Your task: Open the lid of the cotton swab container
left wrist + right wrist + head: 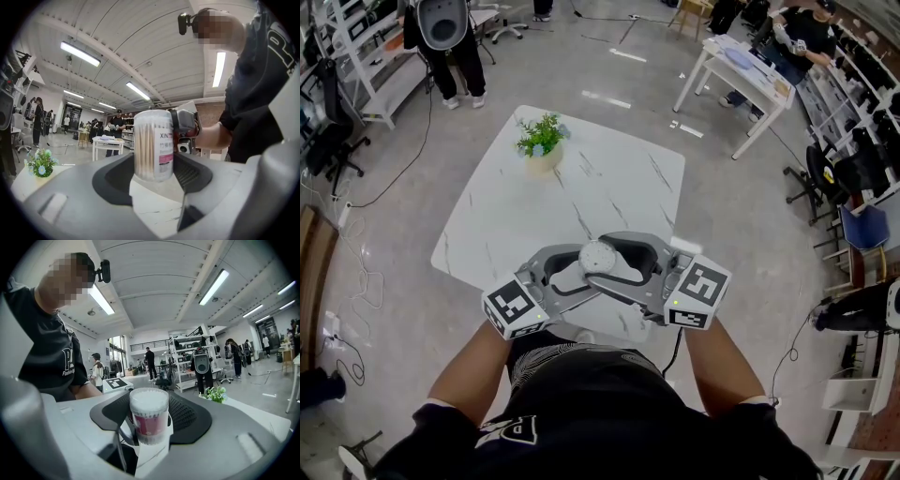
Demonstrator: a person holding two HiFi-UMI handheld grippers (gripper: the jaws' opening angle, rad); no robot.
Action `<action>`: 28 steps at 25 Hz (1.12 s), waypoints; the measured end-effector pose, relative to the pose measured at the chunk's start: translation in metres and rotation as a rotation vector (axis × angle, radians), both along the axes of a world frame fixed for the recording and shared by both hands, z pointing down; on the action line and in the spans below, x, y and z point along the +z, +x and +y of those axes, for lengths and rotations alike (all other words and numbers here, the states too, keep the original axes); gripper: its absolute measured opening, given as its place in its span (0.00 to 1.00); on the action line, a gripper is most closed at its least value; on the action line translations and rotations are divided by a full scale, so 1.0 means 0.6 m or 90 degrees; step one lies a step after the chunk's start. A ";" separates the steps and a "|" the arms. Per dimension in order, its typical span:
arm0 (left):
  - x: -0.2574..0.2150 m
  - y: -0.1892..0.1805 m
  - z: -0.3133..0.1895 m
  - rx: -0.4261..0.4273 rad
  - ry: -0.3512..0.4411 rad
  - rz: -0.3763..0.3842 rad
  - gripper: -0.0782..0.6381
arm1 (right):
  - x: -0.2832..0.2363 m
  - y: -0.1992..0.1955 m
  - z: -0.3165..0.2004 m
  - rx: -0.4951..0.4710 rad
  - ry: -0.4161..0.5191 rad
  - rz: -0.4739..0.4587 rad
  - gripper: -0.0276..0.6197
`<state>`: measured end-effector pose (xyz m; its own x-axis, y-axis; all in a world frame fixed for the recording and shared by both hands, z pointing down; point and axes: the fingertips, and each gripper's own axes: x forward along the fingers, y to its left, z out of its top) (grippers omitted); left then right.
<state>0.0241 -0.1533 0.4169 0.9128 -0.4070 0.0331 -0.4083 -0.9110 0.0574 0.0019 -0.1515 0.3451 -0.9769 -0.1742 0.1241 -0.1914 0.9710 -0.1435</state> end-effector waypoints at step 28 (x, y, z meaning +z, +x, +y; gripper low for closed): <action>0.018 -0.010 -0.007 -0.002 -0.011 -0.005 0.54 | -0.029 0.004 -0.008 0.005 0.083 0.040 0.36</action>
<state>0.0184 -0.1574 0.4274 0.9114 -0.4089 0.0474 -0.4113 -0.9088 0.0694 0.0045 -0.1561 0.3276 -0.9665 -0.1998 0.1609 -0.2030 0.9792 -0.0036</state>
